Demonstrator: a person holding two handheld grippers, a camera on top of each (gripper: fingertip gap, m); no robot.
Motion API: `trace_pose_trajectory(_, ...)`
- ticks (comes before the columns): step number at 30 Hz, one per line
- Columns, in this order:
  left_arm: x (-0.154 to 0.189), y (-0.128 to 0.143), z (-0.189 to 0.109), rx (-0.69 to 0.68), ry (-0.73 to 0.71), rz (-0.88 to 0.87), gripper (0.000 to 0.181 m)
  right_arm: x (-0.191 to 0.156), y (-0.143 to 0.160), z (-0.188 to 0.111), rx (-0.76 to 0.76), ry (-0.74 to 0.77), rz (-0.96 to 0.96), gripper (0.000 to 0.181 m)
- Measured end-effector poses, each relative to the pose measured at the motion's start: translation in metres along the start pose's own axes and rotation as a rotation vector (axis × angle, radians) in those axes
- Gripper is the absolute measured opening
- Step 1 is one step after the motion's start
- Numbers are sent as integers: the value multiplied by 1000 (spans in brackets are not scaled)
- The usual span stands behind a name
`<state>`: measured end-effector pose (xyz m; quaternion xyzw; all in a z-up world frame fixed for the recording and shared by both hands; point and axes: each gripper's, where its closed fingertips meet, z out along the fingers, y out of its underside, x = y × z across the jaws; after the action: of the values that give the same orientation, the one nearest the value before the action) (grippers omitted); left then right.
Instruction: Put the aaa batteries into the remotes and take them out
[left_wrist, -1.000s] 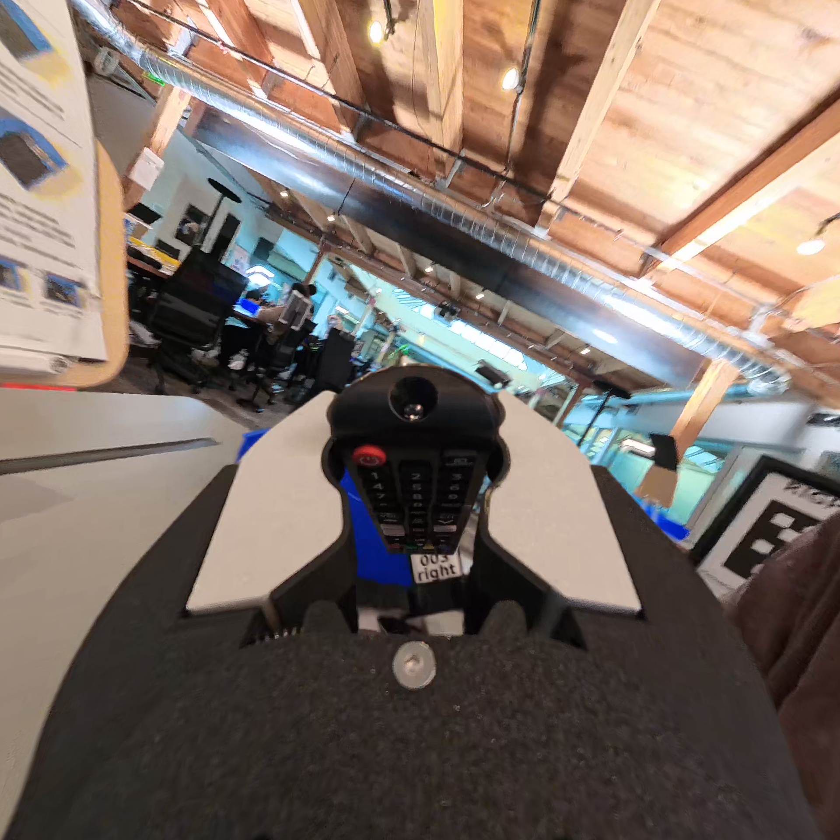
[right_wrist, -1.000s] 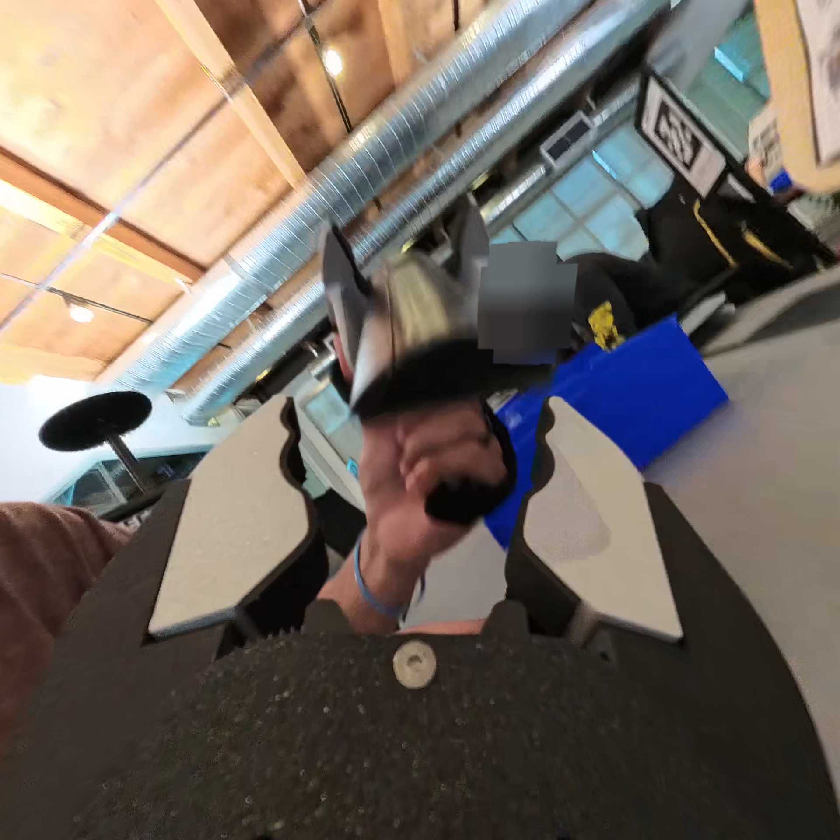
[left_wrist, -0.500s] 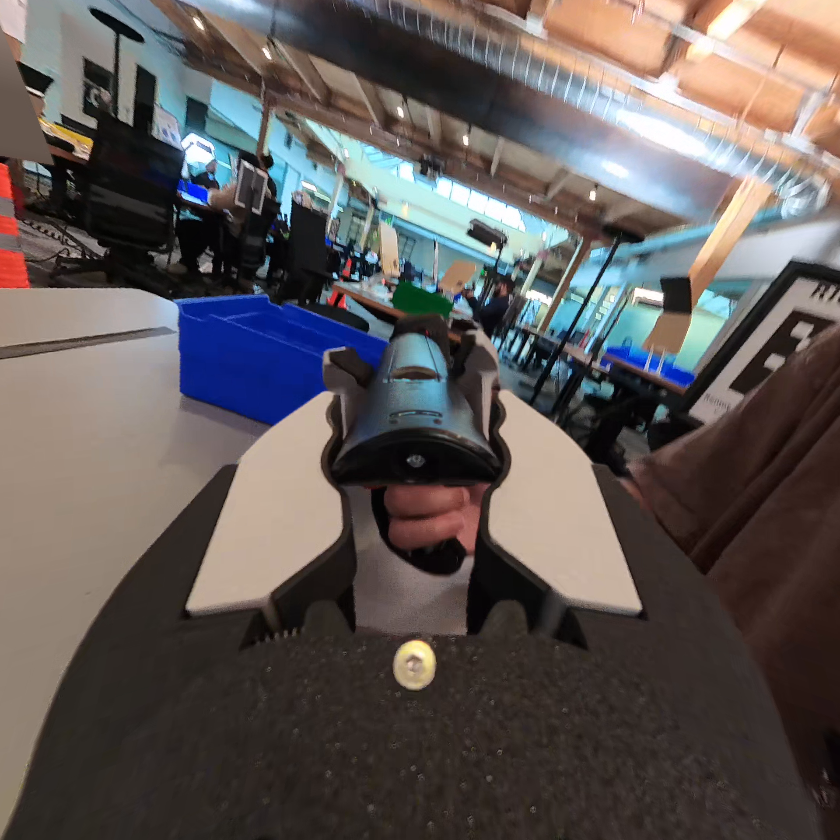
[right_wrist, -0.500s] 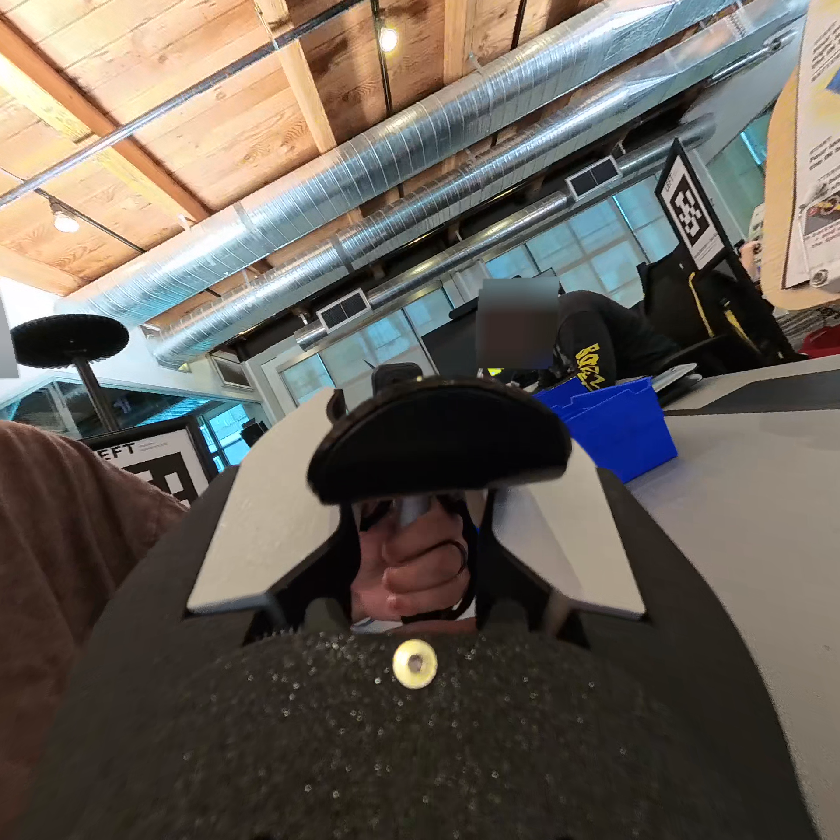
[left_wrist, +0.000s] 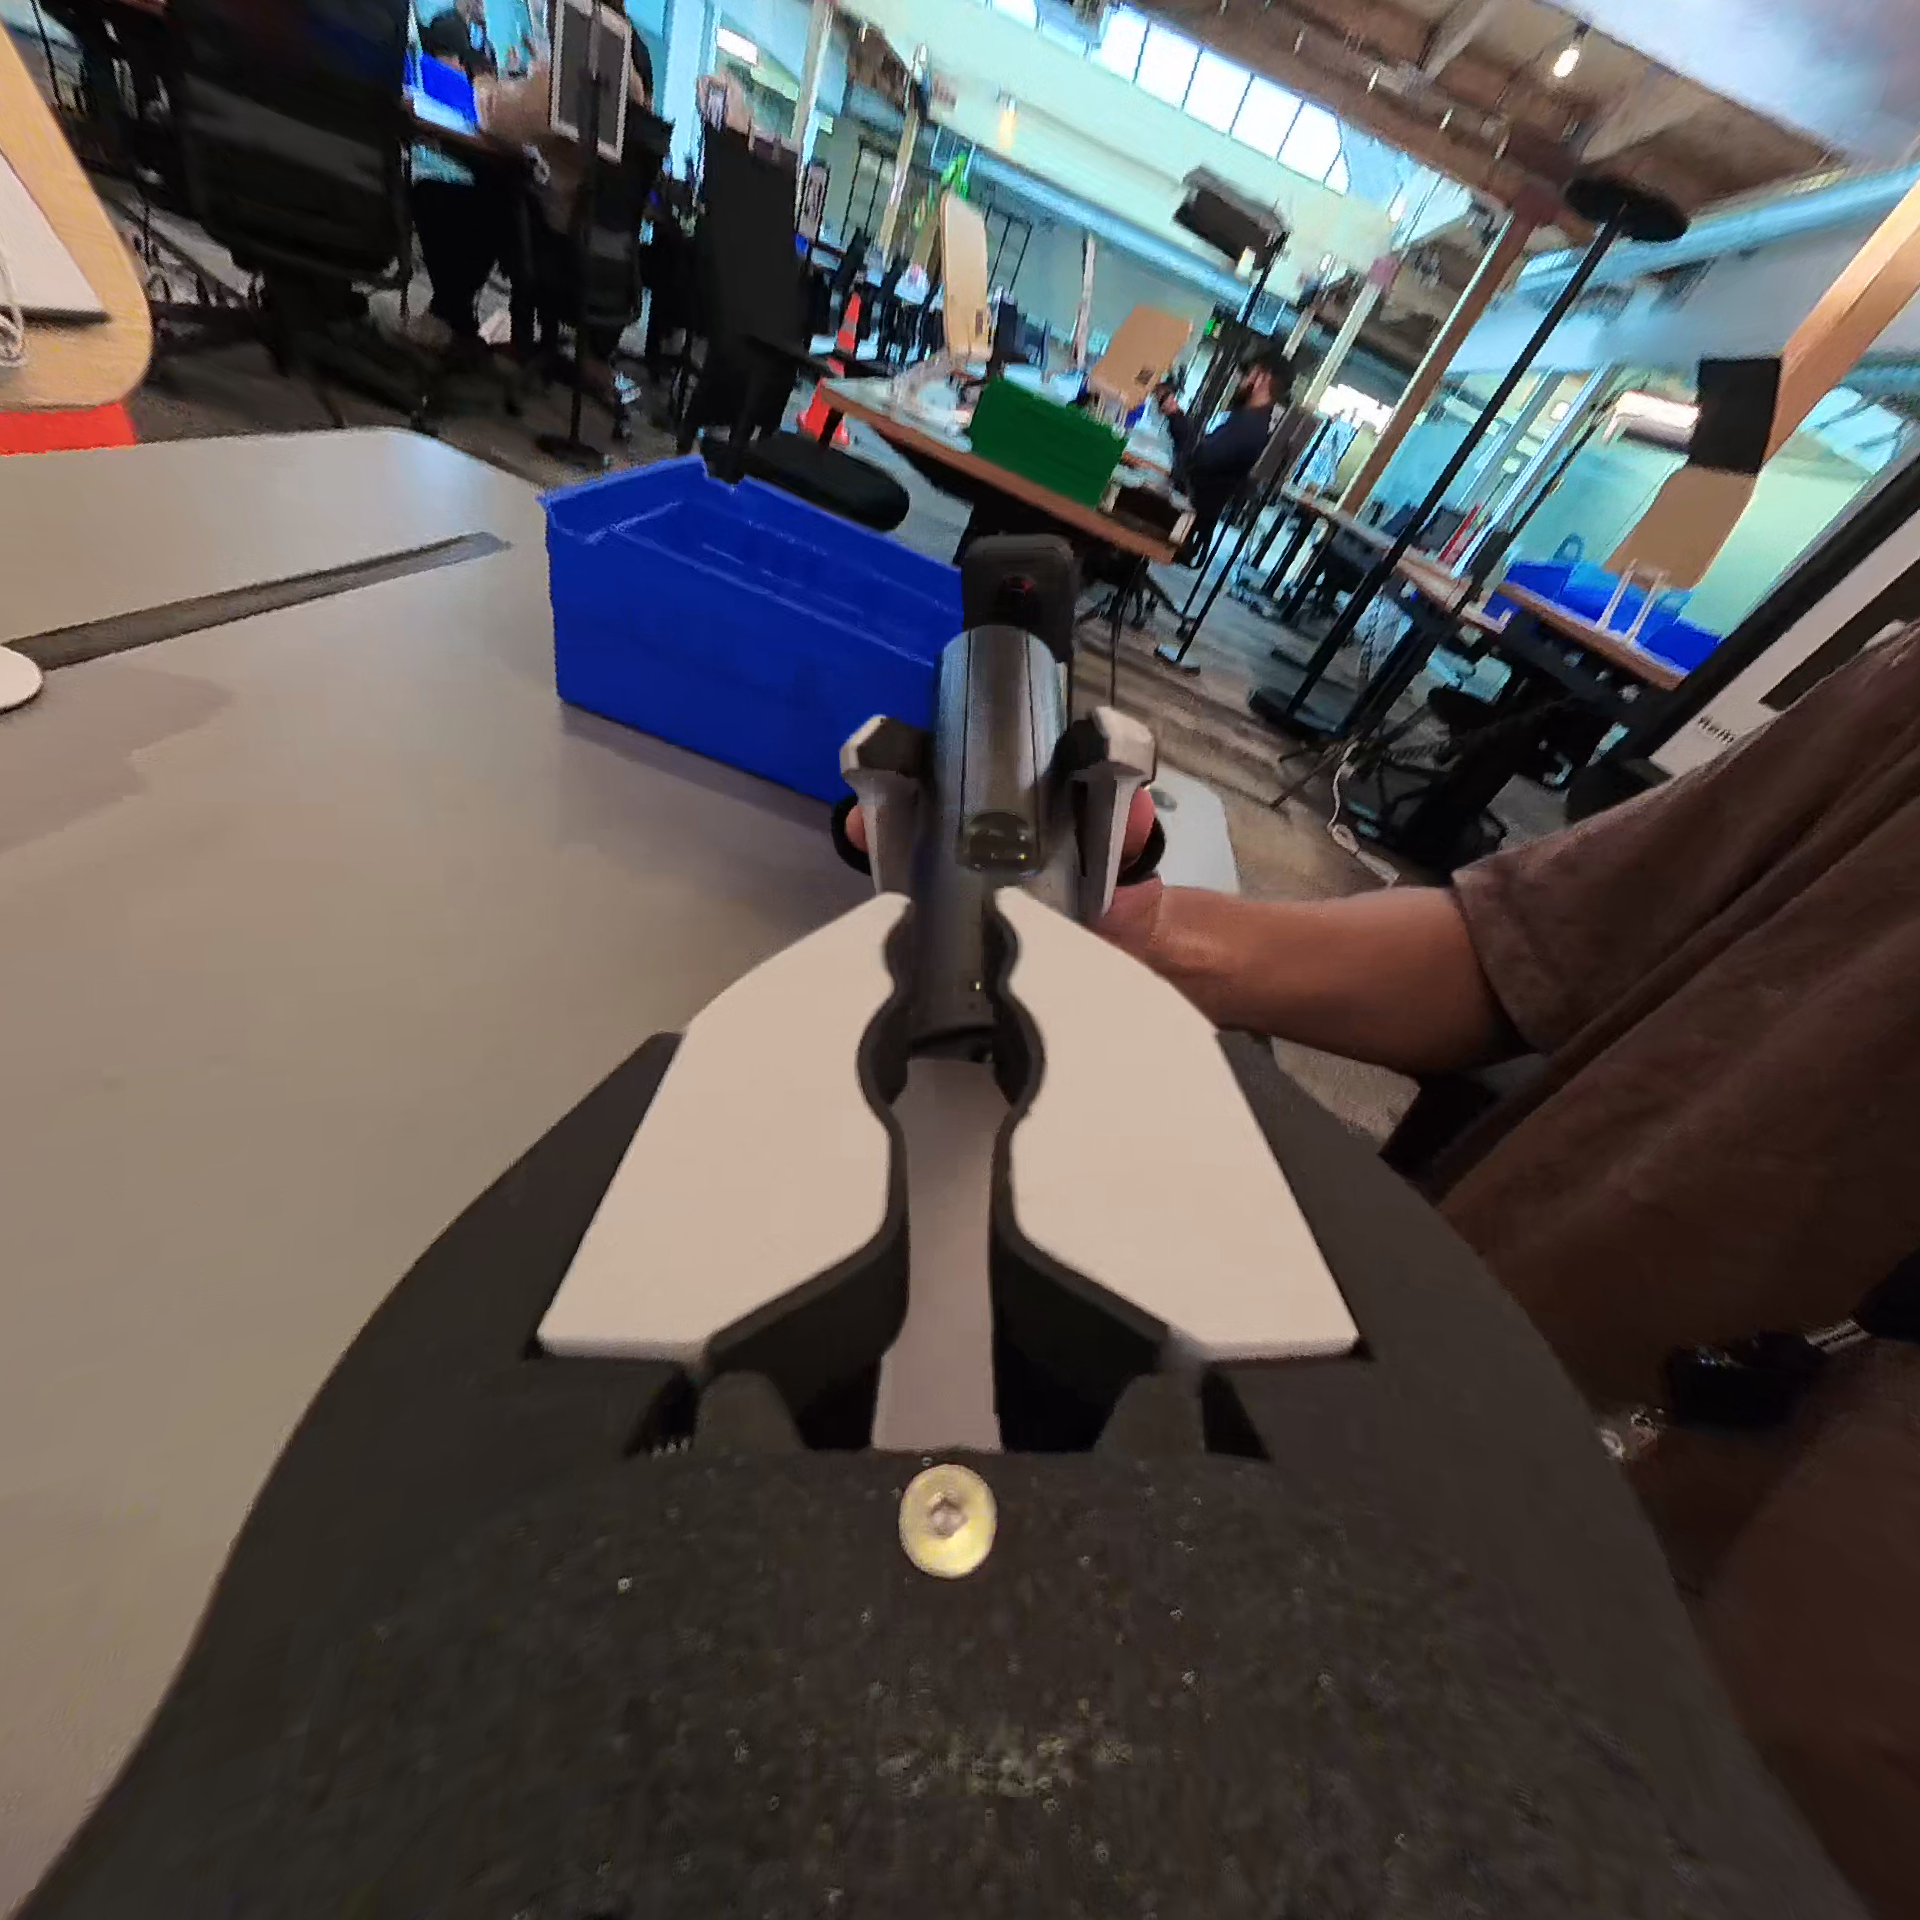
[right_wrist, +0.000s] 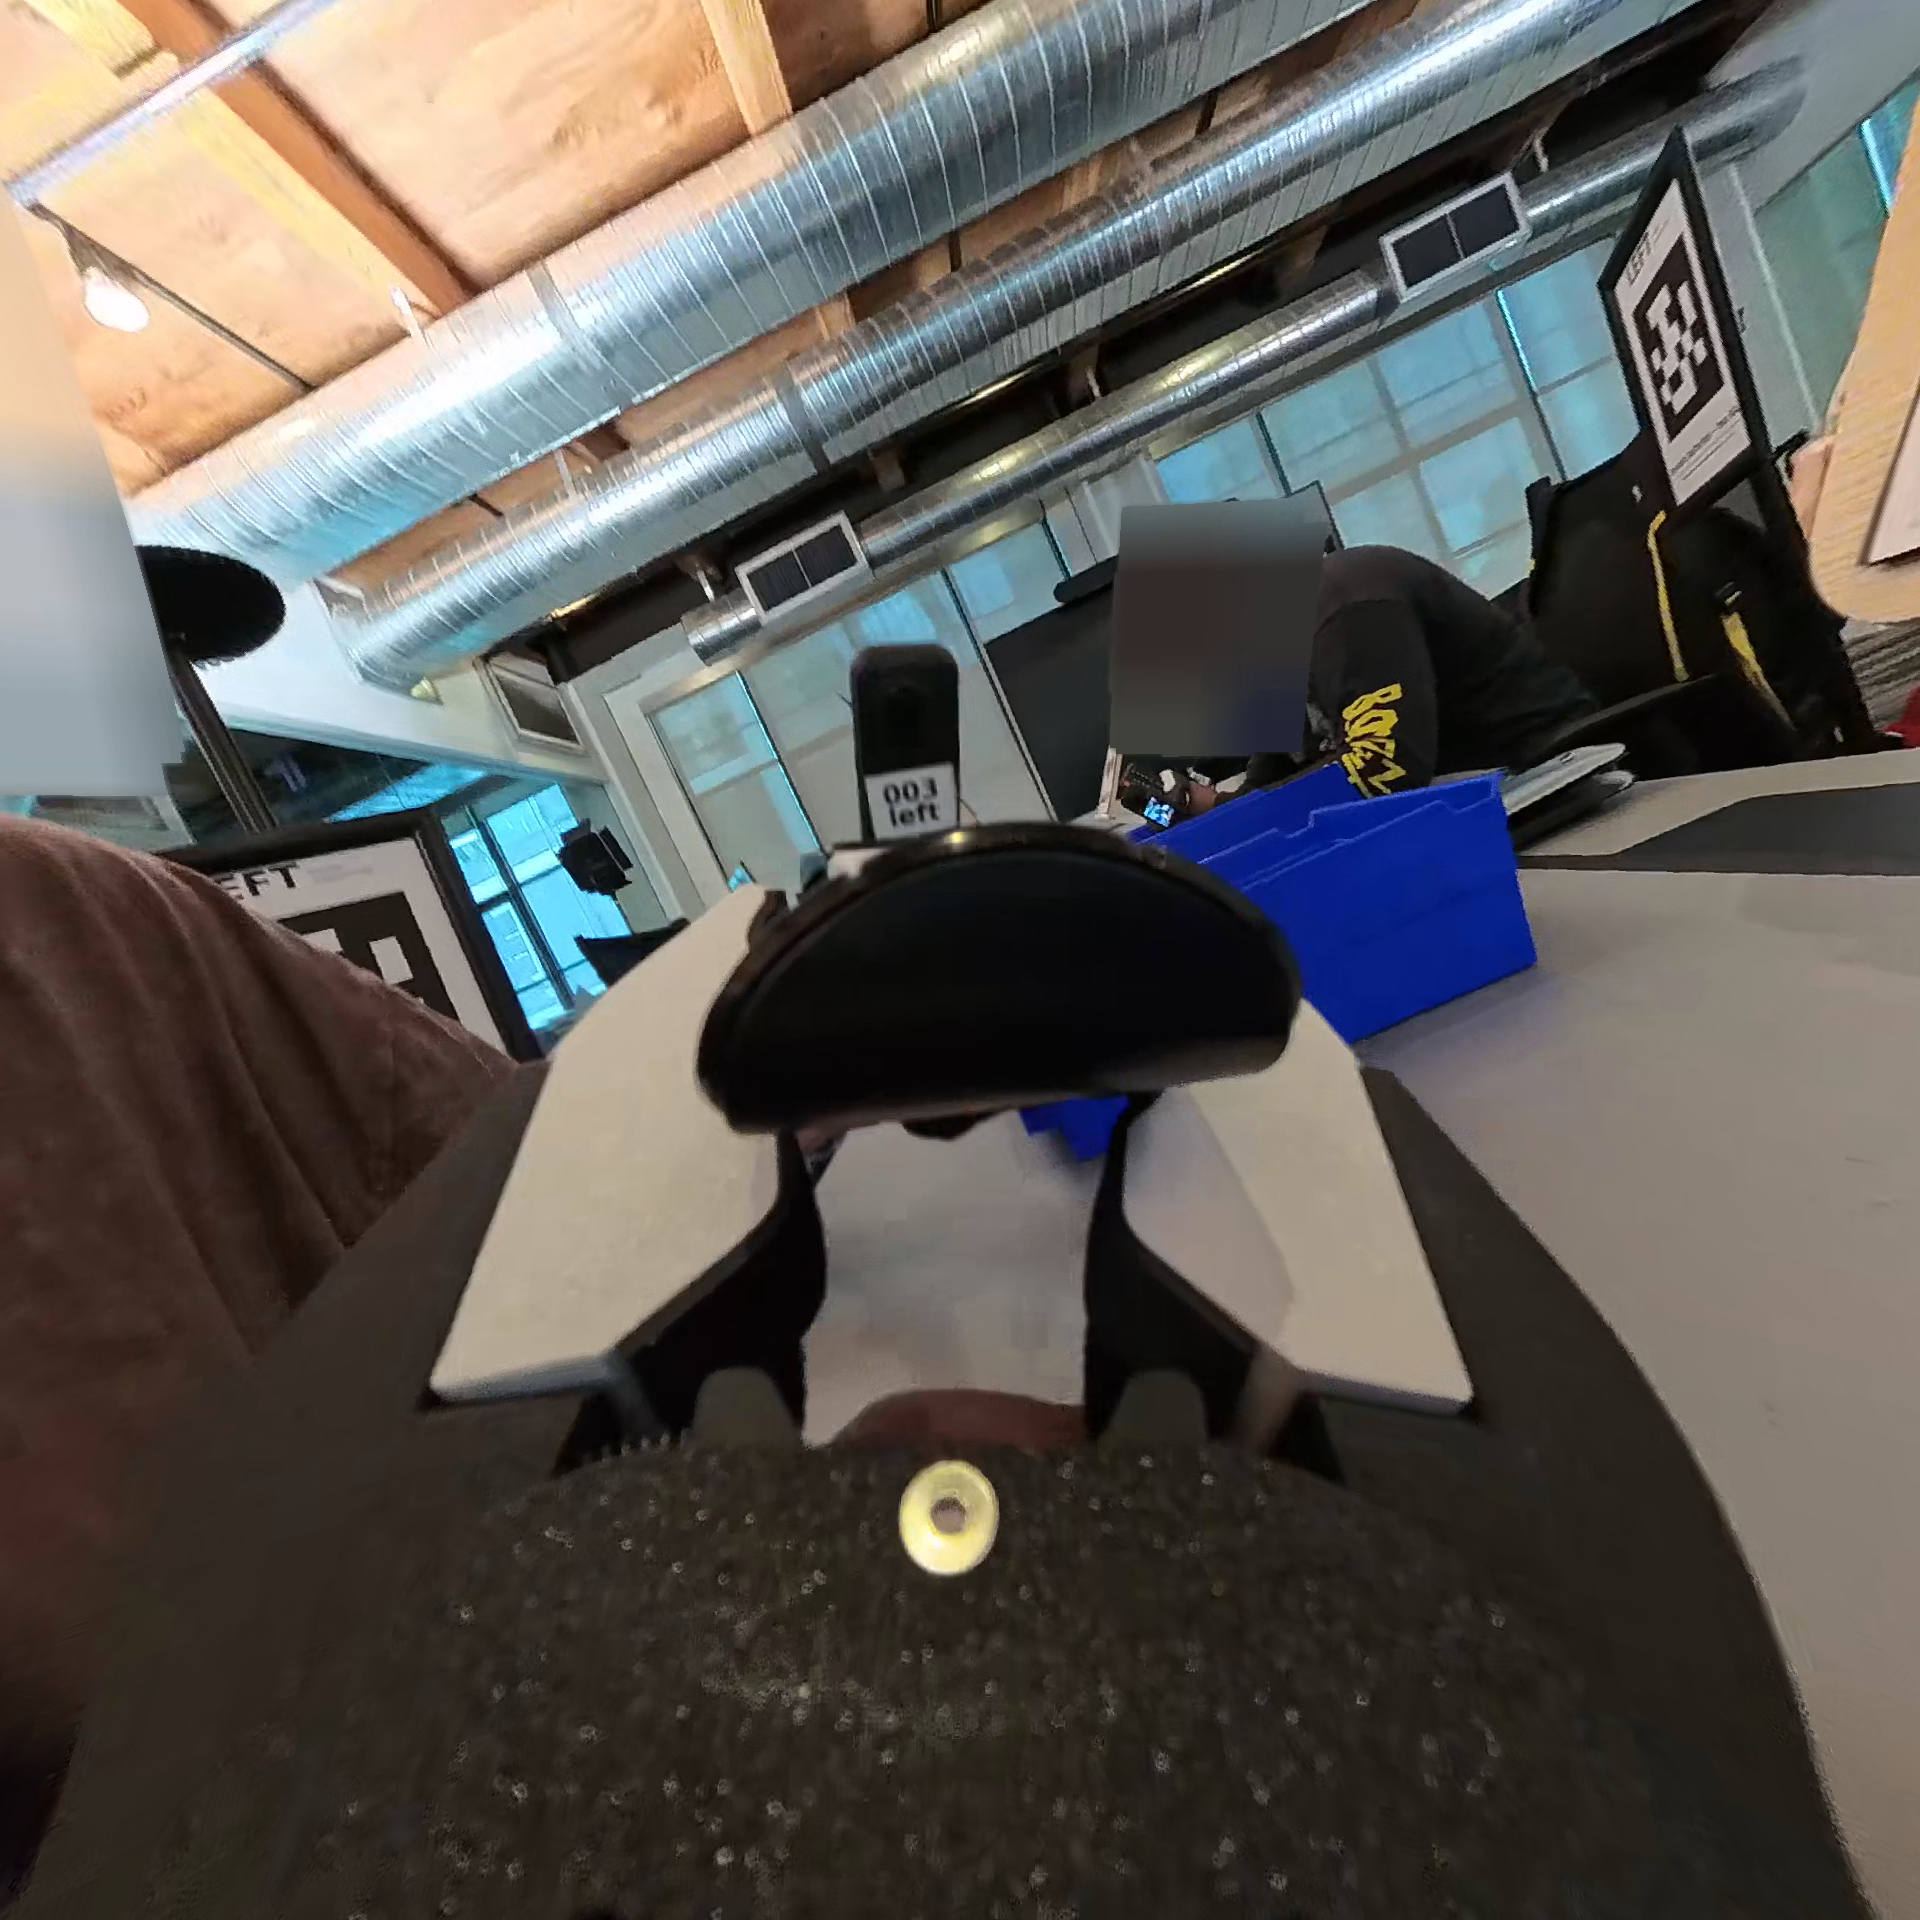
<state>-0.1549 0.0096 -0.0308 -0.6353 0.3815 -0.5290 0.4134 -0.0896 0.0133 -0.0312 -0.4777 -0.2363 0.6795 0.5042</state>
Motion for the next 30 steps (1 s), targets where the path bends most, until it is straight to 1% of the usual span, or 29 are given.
trace_pose_trajectory(2, 5, 0, 4, -68, 16, 24, 1, 1, 4, 0, -8, 0, -13, 62)
trace_pose_trajectory(5, 7, 10, 14, -210, -7, 65, 0, 1, 19, 4, -108, 14, -93, 63)
trace_pose_trajectory(7, 12, 23, 21, -315, 13, 84, 0, -2, 25, 7, -164, 18, -151, 63)
trace_pose_trajectory(9, 15, 39, 25, -422, 45, 94, 0, -8, 26, 9, -163, -2, -182, 63)
trace_pose_trajectory(10, 14, 41, 27, -428, 42, 102, 0, -9, 28, 9, -171, -7, -194, 61)
trace_pose_trajectory(13, 20, 46, 32, -444, 92, 75, 0, -11, 35, 11, -192, -25, -202, 61)
trace_pose_trajectory(14, 21, 50, 33, -463, 101, 80, 0, -10, 39, 12, -206, -21, -203, 61)
trace_pose_trajectory(17, 19, 66, 34, -540, 81, 129, 0, -6, 40, 14, -184, -14, -172, 60)
trace_pose_trajectory(19, 21, 64, 33, -520, 89, 103, 0, -7, 40, 13, -180, -28, -159, 60)
trace_pose_trajectory(23, 15, 52, 20, -403, 46, 84, 0, -7, 30, 12, -127, -34, -121, 60)
trace_pose_trajectory(26, 6, 52, 7, -305, -28, 107, 36, -4, 27, 10, -121, -18, -117, 60)
trace_pose_trajectory(28, 2, 65, 3, -295, -61, 112, 61, -4, 22, 9, -91, -20, -92, 60)
trace_pose_trajectory(29, 1, 72, 3, -302, -72, 114, 69, -5, 19, 9, -78, -21, -83, 60)
trace_pose_trajectory(30, 2, 79, 5, -312, -76, 122, 72, -5, 18, 10, -73, -25, -76, 60)
